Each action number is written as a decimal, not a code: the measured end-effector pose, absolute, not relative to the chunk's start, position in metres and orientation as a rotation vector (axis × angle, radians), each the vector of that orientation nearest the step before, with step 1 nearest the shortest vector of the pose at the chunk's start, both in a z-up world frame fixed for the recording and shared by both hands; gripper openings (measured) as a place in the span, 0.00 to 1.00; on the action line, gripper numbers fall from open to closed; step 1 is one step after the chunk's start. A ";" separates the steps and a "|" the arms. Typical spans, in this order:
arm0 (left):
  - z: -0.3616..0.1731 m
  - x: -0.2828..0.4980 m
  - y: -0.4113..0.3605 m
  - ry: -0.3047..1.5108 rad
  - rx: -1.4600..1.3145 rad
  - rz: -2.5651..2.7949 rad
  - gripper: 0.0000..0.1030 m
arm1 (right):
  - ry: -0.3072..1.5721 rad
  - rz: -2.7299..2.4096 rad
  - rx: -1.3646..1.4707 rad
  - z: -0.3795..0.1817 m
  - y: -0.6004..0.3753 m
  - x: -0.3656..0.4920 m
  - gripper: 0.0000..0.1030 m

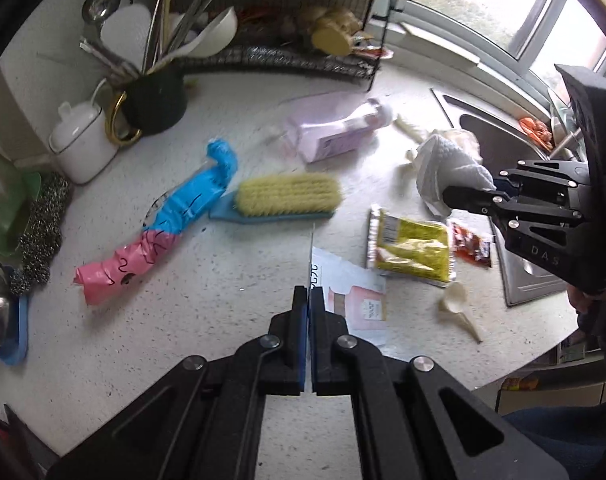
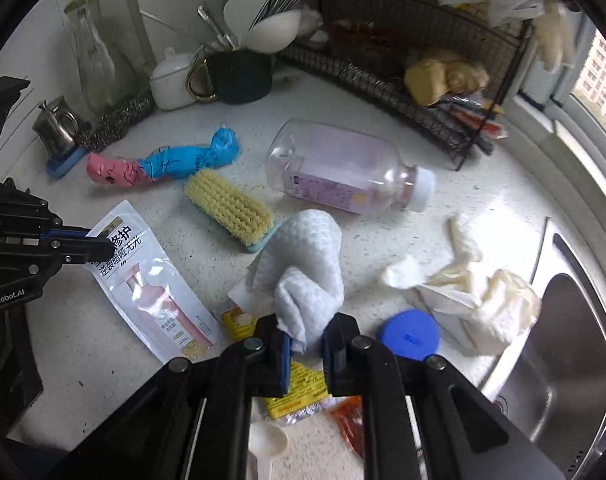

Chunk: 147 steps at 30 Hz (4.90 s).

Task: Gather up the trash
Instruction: 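Grasp the white wipe with the right tool while the left tool grasps the sachet, then carry the wipe and sachet down to the red bin with both tools, then open the left tool to drop the sachet into the red bin, then open the right tool to drop the white wipe into the red bin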

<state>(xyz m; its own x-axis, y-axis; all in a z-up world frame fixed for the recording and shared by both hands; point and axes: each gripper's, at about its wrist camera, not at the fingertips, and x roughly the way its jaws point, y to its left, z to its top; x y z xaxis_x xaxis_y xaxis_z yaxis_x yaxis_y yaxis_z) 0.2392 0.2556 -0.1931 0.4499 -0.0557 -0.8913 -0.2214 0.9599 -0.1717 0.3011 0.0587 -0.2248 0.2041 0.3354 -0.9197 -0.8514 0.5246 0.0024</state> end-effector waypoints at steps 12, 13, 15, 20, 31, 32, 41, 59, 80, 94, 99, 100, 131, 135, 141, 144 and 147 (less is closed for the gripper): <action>-0.136 0.212 0.193 0.999 -0.217 0.046 0.00 | 1.031 0.826 -0.467 -0.164 -0.026 0.266 0.11; -0.131 0.211 0.187 0.995 -0.213 0.036 0.00 | 1.024 0.825 -0.457 -0.158 -0.035 0.261 0.11; -0.122 0.207 0.172 0.990 -0.200 0.018 0.00 | 0.999 0.810 -0.453 -0.145 -0.048 0.248 0.11; -0.107 0.193 0.127 0.966 -0.146 -0.037 0.00 | 0.981 0.784 -0.422 -0.126 -0.089 0.223 0.11; -0.100 0.146 0.027 0.957 -0.115 -0.135 0.00 | 0.999 0.676 -0.403 -0.113 -0.179 0.167 0.11; -0.102 0.141 0.018 0.961 -0.111 -0.145 0.00 | 1.001 0.666 -0.400 -0.113 -0.186 0.161 0.11; -0.137 0.116 -0.051 1.029 -0.125 -0.181 0.00 | 1.045 0.589 -0.358 -0.140 -0.241 0.114 0.11; -0.326 0.153 -0.121 1.211 -0.139 -0.282 0.00 | 1.193 0.433 -0.292 -0.288 -0.297 0.116 0.11; -0.533 0.206 -0.201 1.344 -0.004 -0.413 0.01 | 1.382 0.216 -0.114 -0.444 -0.366 0.114 0.11; -0.517 0.202 -0.199 1.358 0.016 -0.426 0.58 | 1.378 0.210 -0.072 -0.442 -0.369 0.102 0.11; -0.505 0.191 -0.180 1.345 -0.036 -0.395 0.58 | 1.390 0.255 -0.086 -0.457 -0.366 0.102 0.11; -0.503 0.188 -0.174 1.339 -0.051 -0.382 0.58 | 1.392 0.265 -0.090 -0.457 -0.364 0.102 0.11; -0.520 0.168 -0.119 1.337 -0.078 -0.275 1.00 | 1.477 0.293 -0.304 -0.517 -0.323 0.110 0.44; -0.517 0.164 -0.116 1.334 -0.084 -0.264 1.00 | 1.463 0.295 -0.300 -0.513 -0.328 0.108 0.69; -0.498 0.161 -0.113 1.335 -0.112 -0.276 1.00 | 1.455 0.323 -0.264 -0.492 -0.328 0.105 0.84; -0.470 0.158 -0.114 1.312 -0.097 -0.277 1.00 | 1.426 0.337 -0.253 -0.466 -0.328 0.102 0.90; -0.436 0.154 -0.114 1.293 -0.094 -0.276 1.00 | 1.392 0.349 -0.255 -0.433 -0.325 0.098 0.95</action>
<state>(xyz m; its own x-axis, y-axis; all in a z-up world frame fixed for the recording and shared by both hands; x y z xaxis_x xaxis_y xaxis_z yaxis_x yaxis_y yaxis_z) 0.1536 -0.1140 -0.4359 0.2472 -0.2541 -0.9351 0.1496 0.9634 -0.2222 0.0980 -0.3254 -0.4335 0.1399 0.0897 -0.9861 -0.3863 0.9219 0.0290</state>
